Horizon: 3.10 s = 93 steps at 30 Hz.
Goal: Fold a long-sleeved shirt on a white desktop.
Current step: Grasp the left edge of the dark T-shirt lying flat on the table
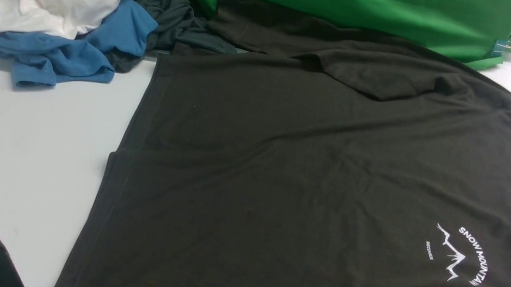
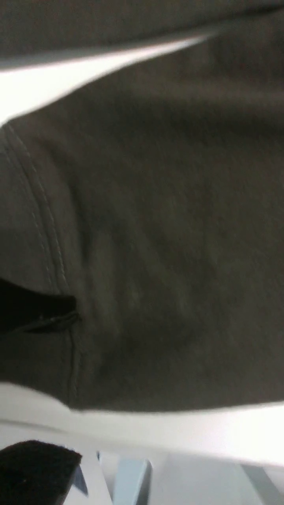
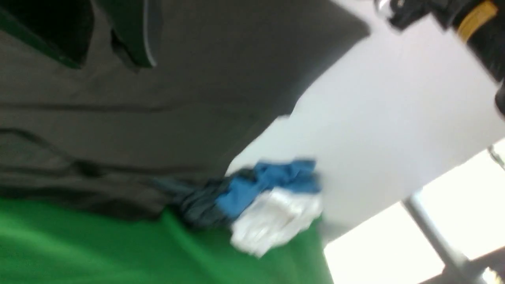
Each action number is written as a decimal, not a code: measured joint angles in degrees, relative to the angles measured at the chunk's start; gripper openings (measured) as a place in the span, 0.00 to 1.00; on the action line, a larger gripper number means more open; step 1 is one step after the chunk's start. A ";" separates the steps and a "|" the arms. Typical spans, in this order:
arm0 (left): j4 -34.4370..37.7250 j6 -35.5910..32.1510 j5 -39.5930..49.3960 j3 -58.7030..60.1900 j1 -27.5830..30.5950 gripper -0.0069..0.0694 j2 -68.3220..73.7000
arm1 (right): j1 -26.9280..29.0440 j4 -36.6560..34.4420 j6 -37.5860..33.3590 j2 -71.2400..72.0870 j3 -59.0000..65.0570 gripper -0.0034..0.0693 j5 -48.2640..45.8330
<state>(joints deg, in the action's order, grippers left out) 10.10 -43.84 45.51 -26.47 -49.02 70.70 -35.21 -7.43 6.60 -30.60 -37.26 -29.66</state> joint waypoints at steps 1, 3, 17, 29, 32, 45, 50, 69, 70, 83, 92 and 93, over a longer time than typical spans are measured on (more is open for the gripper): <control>-0.28 0.00 0.00 0.29 0.00 0.63 0.00 | -0.78 0.05 -0.30 -1.35 0.00 0.32 0.18; -0.27 0.00 -0.46 1.08 0.00 0.59 0.00 | -1.66 0.05 -0.38 -3.64 0.00 0.33 0.18; -7.51 6.64 -4.41 3.48 0.00 0.27 0.00 | -2.03 0.12 -4.92 -6.68 -3.57 0.37 -6.09; -7.92 10.86 10.85 -8.58 0.00 0.14 0.00 | -2.03 4.41 -7.26 -7.51 -8.58 0.38 -22.11; -8.47 11.90 14.32 -11.75 0.00 0.14 -0.63 | -2.03 4.69 -8.40 -9.63 -8.76 0.38 -24.28; -9.17 12.57 18.66 -16.50 0.00 0.14 -11.42 | -4.18 4.69 -31.67 -34.46 -6.52 0.64 -28.82; -10.10 12.68 17.51 -16.50 0.00 0.14 -14.12 | -6.24 4.98 -39.07 -38.45 0.45 0.78 -22.39; -11.77 15.88 13.81 -17.58 0.00 0.14 -15.07 | -6.67 14.53 -39.35 -46.84 11.84 0.44 -0.17; -11.77 16.18 13.81 -18.06 0.00 0.14 -15.07 | -6.67 14.50 -39.09 -46.96 11.78 0.38 0.05; -16.01 20.04 13.67 -22.12 0.00 0.14 -15.07 | -6.67 14.99 -30.23 -40.21 8.36 0.14 -6.10; -16.19 20.28 13.60 -22.12 0.00 0.14 -15.07 | -6.67 15.05 -29.88 -40.00 8.36 0.45 -6.16; -16.19 20.28 13.54 -22.12 0.00 0.14 -15.07 | -6.67 15.05 -29.88 -40.00 8.36 0.52 -6.16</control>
<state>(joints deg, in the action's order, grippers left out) -6.09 -23.56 59.05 -48.59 -49.02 55.63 -41.88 7.62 -23.27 -70.60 -28.89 -35.82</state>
